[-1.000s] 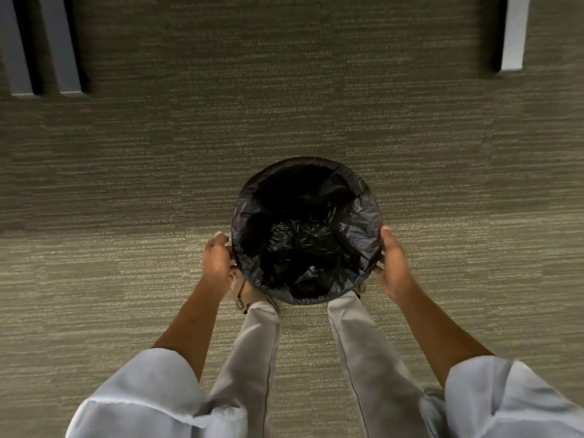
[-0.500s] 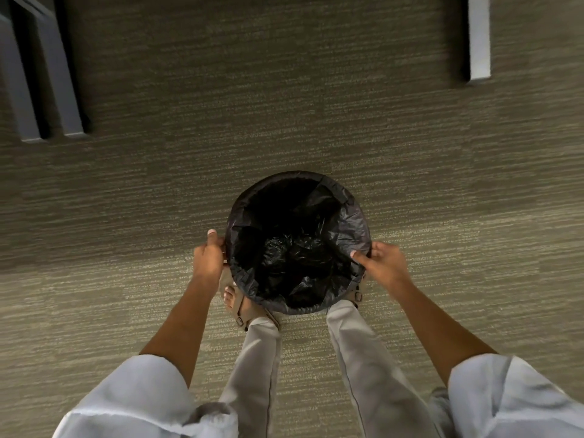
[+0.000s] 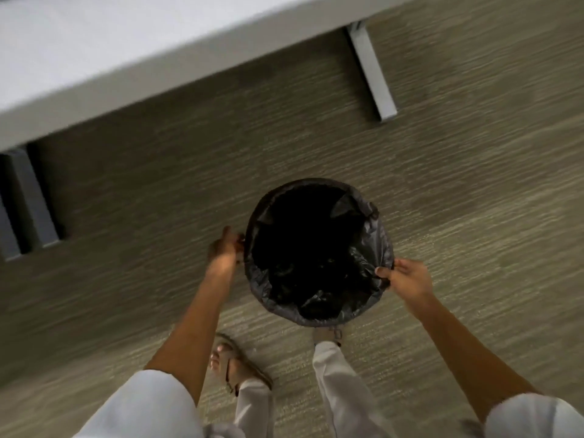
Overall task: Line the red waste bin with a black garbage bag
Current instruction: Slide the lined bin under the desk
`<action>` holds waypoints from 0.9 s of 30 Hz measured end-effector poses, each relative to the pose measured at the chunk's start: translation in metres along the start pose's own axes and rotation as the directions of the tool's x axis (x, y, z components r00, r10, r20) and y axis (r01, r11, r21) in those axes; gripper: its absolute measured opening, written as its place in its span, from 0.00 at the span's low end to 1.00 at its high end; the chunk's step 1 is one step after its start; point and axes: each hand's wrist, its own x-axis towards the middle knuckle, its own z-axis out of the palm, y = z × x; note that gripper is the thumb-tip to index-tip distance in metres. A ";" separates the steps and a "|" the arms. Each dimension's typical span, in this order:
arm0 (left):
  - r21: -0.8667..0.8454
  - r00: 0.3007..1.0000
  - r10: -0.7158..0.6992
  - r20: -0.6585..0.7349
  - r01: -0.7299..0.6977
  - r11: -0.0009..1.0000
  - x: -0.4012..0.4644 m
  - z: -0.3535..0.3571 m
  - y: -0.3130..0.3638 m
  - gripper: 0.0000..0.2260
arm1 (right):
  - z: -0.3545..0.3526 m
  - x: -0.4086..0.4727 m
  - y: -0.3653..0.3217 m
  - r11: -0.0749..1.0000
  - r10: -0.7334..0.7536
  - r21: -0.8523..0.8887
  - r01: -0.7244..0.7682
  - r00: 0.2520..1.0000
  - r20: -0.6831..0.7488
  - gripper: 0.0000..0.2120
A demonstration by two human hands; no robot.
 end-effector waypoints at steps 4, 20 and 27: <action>-0.036 0.981 0.171 0.089 -0.168 0.985 -0.007 0.051 0.058 0.21 | -0.041 0.029 -0.026 0.979 0.053 0.203 -0.033 0.994 -0.091 0.06; 0.110 0.927 0.246 0.283 -0.286 0.952 -0.006 0.107 0.065 0.27 | -0.024 0.139 -0.100 0.654 0.352 0.751 -0.094 0.916 -0.191 0.11; 0.214 0.938 0.216 0.271 -0.278 0.936 -0.004 0.097 0.050 0.27 | 0.003 0.133 -0.084 0.529 0.265 0.803 -0.274 0.952 0.150 0.34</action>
